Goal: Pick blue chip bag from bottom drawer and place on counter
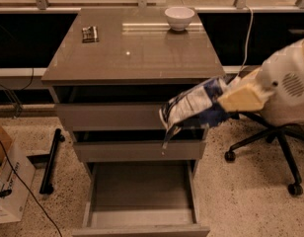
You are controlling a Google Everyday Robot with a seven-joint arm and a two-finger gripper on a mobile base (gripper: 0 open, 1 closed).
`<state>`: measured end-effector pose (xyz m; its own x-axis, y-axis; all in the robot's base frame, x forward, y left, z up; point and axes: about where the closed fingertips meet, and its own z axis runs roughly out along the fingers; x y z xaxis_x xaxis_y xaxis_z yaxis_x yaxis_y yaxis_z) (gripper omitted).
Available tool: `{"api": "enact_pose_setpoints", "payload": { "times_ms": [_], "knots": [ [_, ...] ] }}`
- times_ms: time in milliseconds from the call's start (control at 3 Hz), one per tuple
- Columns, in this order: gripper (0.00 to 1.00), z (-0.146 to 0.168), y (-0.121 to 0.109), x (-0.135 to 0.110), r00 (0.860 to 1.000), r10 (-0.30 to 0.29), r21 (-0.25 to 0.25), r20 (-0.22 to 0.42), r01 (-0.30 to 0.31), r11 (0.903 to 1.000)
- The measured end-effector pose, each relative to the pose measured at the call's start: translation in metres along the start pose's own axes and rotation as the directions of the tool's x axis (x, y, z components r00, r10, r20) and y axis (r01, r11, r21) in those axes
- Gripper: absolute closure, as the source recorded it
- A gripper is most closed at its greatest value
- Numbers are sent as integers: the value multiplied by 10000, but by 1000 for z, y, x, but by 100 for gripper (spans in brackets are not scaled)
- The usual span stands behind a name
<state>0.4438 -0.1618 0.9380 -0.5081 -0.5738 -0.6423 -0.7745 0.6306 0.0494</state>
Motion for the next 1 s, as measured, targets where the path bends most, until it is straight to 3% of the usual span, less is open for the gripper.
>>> {"api": "enact_pose_setpoints", "payload": {
  "times_ms": [333, 667, 1000],
  "knots": [
    [100, -20, -6, -23, 9986, -181, 394, 503, 162, 9991],
    [100, -11, -13, -28, 9956, 140, 646, 925, -200, 9977],
    [100, 9, -47, -61, 9832, 246, 1013, 1808, -435, 9939]
  ]
}}
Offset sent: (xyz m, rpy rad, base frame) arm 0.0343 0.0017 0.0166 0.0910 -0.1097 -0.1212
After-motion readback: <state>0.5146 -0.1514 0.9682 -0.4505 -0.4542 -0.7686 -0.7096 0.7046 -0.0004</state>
